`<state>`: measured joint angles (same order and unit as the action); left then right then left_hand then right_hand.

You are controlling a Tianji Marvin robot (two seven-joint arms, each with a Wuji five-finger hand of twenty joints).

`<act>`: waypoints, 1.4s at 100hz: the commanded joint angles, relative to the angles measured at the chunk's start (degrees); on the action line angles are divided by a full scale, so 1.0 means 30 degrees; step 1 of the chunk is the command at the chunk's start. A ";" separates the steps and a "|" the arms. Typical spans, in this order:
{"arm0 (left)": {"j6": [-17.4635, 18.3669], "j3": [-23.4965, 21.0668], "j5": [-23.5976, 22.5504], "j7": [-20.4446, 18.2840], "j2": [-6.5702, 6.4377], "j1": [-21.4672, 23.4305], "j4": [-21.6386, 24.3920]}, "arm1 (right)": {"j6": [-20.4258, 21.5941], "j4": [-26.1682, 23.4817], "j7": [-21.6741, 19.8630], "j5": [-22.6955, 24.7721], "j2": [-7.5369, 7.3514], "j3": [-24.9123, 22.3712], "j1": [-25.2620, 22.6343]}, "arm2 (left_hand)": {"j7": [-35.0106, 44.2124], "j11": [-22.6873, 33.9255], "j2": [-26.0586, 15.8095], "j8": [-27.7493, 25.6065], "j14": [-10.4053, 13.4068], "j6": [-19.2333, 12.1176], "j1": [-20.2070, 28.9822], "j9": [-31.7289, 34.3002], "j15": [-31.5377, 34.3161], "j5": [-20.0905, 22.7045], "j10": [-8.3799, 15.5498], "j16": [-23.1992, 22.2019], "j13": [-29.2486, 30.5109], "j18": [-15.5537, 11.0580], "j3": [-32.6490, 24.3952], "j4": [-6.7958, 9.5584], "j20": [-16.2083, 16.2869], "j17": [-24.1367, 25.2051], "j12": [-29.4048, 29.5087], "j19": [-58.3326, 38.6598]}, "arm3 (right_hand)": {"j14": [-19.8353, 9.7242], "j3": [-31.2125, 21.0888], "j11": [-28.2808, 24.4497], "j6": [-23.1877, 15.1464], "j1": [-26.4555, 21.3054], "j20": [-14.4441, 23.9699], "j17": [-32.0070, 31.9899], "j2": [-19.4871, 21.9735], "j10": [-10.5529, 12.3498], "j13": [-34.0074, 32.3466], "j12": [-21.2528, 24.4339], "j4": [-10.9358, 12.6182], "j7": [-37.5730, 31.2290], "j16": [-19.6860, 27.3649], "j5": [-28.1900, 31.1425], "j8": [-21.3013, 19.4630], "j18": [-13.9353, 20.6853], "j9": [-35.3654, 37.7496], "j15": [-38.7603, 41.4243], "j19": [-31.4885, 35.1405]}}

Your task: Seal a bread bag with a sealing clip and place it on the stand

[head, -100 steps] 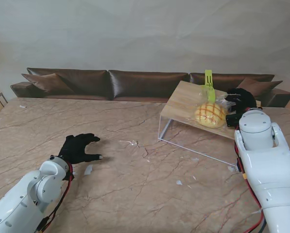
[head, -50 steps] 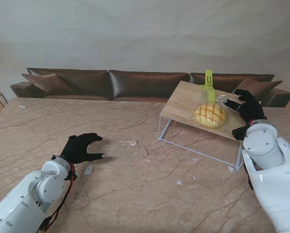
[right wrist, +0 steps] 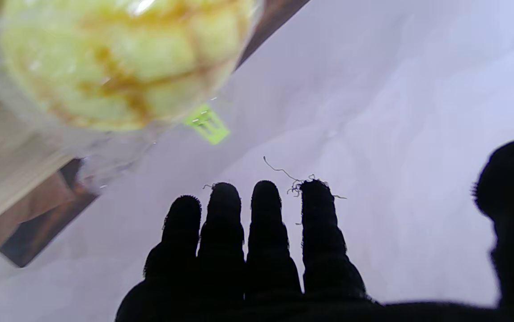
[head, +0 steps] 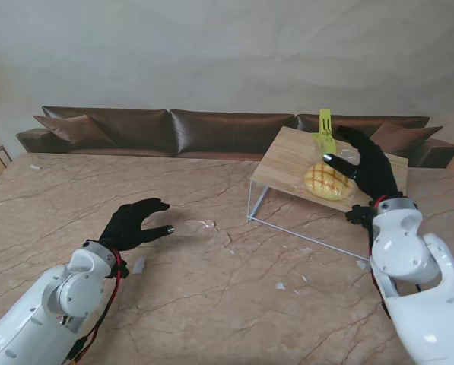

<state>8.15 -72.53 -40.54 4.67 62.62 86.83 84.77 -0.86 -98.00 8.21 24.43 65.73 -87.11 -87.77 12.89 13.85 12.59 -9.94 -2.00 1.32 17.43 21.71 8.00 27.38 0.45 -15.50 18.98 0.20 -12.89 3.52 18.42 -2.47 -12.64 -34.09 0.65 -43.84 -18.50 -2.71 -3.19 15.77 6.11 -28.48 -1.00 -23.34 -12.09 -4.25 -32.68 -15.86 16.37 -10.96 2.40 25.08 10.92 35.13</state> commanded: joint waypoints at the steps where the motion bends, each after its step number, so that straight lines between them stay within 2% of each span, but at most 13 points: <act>1: 0.0203 -0.0006 0.0041 0.0079 0.0157 0.0168 0.0227 | 0.0471 -0.0659 0.0164 0.0261 0.0172 0.0443 -0.0724 | -0.0787 -0.0469 -0.0938 0.0280 0.0612 0.0321 -0.0369 -0.0537 -0.0294 0.0241 0.0215 -0.0067 0.0136 -0.0659 0.0539 0.0766 -0.0418 0.0492 0.0252 0.0445 | -0.1163 -0.0209 0.0503 -0.0421 0.0933 -0.0456 0.0031 0.0060 0.0481 -0.0073 0.0289 0.0342 0.0000 0.0224 0.0291 0.0398 0.0970 0.0593 -0.0114 -0.0045; 14: 0.0359 -0.0082 0.0583 0.0088 0.0229 0.0371 0.0506 | 0.2055 -0.1219 0.1363 0.1148 0.0258 0.1131 -0.1701 | -0.0849 -0.0506 -0.1647 0.0320 0.0519 0.0426 -0.0806 -0.0507 -0.0344 0.0366 0.0189 -0.0042 0.0016 -0.0582 0.0695 0.1264 -0.0565 0.0662 0.0272 0.0731 | -0.1271 -0.0533 0.1167 -0.0528 0.1616 -0.1073 0.0116 0.0354 0.0555 -0.0234 0.0568 0.0539 0.0051 0.0375 0.0501 0.0460 0.1092 0.1133 -0.0027 0.0321; 29: 0.0932 -0.0106 0.0823 0.0254 0.0277 0.0603 0.0724 | 0.3856 -0.1278 0.2400 0.1847 0.0324 0.2110 -0.2568 | -0.0917 -0.0510 -0.2594 0.0362 0.0529 0.0478 -0.1433 -0.0451 -0.0314 0.0498 0.0203 -0.0063 0.0094 -0.0727 0.0840 0.1538 -0.0464 0.0301 0.0277 0.0488 | -0.1336 -0.0734 0.2059 -0.0565 0.1887 -0.1623 0.0100 0.0458 0.0594 -0.0268 0.0960 0.0650 0.0141 0.0464 0.0501 0.0506 0.1156 0.1607 -0.0065 0.0612; 43: 0.1359 -0.0153 0.0985 0.0352 0.0302 0.0871 0.0965 | 0.5255 -0.0623 0.3672 0.2686 0.0414 0.3132 -0.2958 | -0.0982 -0.0514 -0.2843 0.0392 0.0547 0.0405 -0.1613 -0.0431 -0.0321 0.0511 0.0265 -0.0070 0.0099 -0.0670 0.0879 0.1660 -0.0277 0.0055 0.0278 0.0103 | -0.1366 -0.0814 0.2888 -0.0601 0.2037 -0.2042 0.0248 0.0493 0.0631 -0.0449 0.1338 0.0691 0.0081 0.0477 0.0557 0.0480 0.1161 0.2228 -0.0049 0.0866; 59: 0.2087 -0.0087 0.1168 0.0535 0.0334 0.1104 0.1009 | 0.6548 0.0487 0.4314 0.3036 0.0454 0.4009 -0.3074 | -0.0982 -0.0506 -0.2912 0.0393 0.0501 0.0387 -0.1701 -0.0378 -0.0296 0.0571 0.0222 -0.0086 0.0195 -0.0533 0.0956 0.1685 -0.0141 -0.0147 0.0275 -0.0186 | -0.1415 -0.0839 0.3888 -0.0644 0.2222 -0.2320 0.0317 0.0594 0.0676 -0.0556 0.1831 0.0702 -0.0021 0.0481 0.0585 0.0426 0.1252 0.2925 -0.0036 0.1044; 77: 0.2728 0.0154 0.1187 0.1131 0.0421 0.1270 0.0829 | 0.7462 0.1844 0.4380 0.2832 0.0471 0.4595 -0.2986 | -0.1034 -0.0502 -0.2838 0.0406 0.0371 0.0428 -0.1655 -0.0462 -0.0245 0.0430 0.0198 -0.0135 0.0239 -0.0515 0.0952 0.1744 -0.0004 -0.0206 0.0263 -0.0458 | -0.1306 -0.0882 0.5901 -0.0662 0.2178 -0.2628 0.0396 0.0550 0.0572 -0.0623 0.2856 0.0713 -0.0121 0.0466 0.0540 0.0372 0.1180 0.4135 0.0005 0.1283; 88: 0.3003 0.0273 0.1208 0.1303 0.0443 0.1326 0.0692 | 0.7833 0.2384 0.4082 0.2383 0.0462 0.4921 -0.2957 | -0.1106 -0.0522 -0.2698 0.0433 0.0412 0.0411 -0.1515 -0.0608 -0.0251 0.0266 0.0195 -0.0149 0.0189 -0.0583 0.0894 0.1780 0.0021 -0.0243 0.0265 -0.0517 | -0.1237 -0.1047 0.6129 -0.0611 0.1702 -0.2650 0.0446 0.0231 0.0551 -0.0672 0.2954 0.0801 -0.0077 0.0459 0.0397 0.0388 0.1084 0.4123 0.0011 0.1353; 99: 0.3268 0.0375 0.1150 0.1455 0.0453 0.1350 0.0564 | 0.8106 0.2892 0.3948 0.2224 0.0455 0.5293 -0.2849 | -0.1149 -0.0540 -0.2447 0.0447 0.0443 0.0312 -0.1337 -0.0781 -0.0264 0.0099 0.0266 -0.0157 0.0125 -0.0625 0.0852 0.1770 0.0052 -0.0327 0.0269 -0.0594 | -0.1114 -0.1582 0.6209 -0.0532 0.0915 -0.2655 0.0520 0.0065 0.0430 -0.0733 0.2976 0.1243 -0.0061 0.0461 0.0212 0.0396 0.0962 0.3995 -0.0019 0.1436; 112: 0.3396 0.0447 0.0956 0.1743 0.0471 0.1396 0.0464 | 0.7885 0.3350 0.3688 0.2212 0.0398 0.5645 -0.2652 | -0.1084 -0.0532 -0.2366 0.0413 0.0482 0.0274 -0.1237 -0.0902 -0.0291 0.0028 0.0351 -0.0156 0.0060 -0.0607 0.0824 0.1726 0.0072 -0.0289 0.0269 -0.0632 | -0.1122 -0.1630 0.6249 -0.0298 0.1191 -0.2700 0.0442 0.0343 0.0279 -0.0613 0.3001 0.1584 0.0007 0.0499 0.0039 0.0443 0.0938 0.3717 -0.0135 0.1397; 140: 0.3536 0.0407 0.1013 0.1821 0.0484 0.1559 0.0396 | 0.7733 0.3913 0.3482 0.1622 0.0462 0.6124 -0.2224 | -0.0947 -0.0510 -0.2297 0.0350 0.0540 0.0236 -0.1129 -0.0847 -0.0317 0.0032 0.0387 -0.0145 0.0070 -0.0474 0.0756 0.1648 0.0077 -0.0289 0.0276 -0.0654 | -0.1036 -0.1295 0.6186 -0.0341 0.1537 -0.2671 0.0429 0.0543 0.0269 -0.0739 0.2994 0.1225 -0.0056 0.0449 0.0109 0.0459 0.0822 0.3861 -0.0067 0.1447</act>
<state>18.64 -71.30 -37.69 10.26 63.77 90.80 85.98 22.48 -86.28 19.31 29.62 66.80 -69.03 -94.51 12.04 13.85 6.51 -9.18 -1.98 2.12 14.26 21.72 7.99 28.37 0.45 -15.52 18.98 0.16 -11.54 6.86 18.09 -3.35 -12.63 -35.30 -1.06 -48.00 -1.15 -3.58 0.25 8.32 7.50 -27.51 -0.28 -24.76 -3.73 -0.58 -32.79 -14.61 17.67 -10.43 3.71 36.63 10.97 38.98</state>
